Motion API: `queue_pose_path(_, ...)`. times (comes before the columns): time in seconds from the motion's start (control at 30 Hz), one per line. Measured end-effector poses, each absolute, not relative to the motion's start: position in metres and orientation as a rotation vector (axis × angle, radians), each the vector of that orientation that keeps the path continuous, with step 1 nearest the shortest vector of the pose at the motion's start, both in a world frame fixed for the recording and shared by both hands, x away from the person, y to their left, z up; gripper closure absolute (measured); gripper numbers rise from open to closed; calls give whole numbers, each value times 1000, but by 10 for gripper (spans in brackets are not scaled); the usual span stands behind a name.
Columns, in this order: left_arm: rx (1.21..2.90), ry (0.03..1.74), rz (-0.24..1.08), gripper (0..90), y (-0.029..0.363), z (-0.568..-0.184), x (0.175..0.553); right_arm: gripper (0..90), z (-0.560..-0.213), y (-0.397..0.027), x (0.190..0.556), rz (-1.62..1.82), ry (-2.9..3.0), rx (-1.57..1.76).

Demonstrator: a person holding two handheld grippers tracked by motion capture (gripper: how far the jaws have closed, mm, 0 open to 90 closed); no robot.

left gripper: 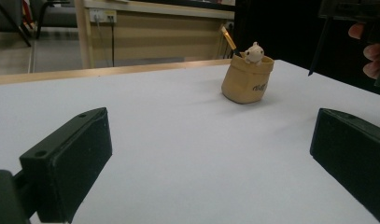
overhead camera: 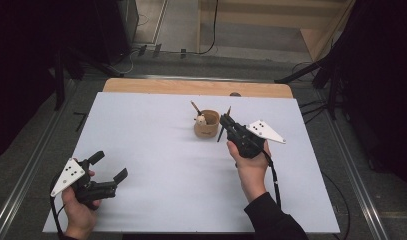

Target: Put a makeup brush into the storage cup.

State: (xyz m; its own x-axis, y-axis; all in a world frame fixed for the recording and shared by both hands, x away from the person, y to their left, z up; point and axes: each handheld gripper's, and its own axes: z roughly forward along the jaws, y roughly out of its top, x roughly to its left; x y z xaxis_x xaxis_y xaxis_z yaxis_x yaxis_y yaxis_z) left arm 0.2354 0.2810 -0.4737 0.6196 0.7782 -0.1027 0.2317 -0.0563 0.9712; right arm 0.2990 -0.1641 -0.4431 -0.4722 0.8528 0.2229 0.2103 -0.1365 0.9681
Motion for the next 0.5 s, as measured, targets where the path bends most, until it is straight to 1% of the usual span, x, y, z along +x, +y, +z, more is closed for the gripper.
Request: queue_pose_path(0.5,1613,849,554,0,281,-474,235,841,-439,-162,316,1640,1607,1186)
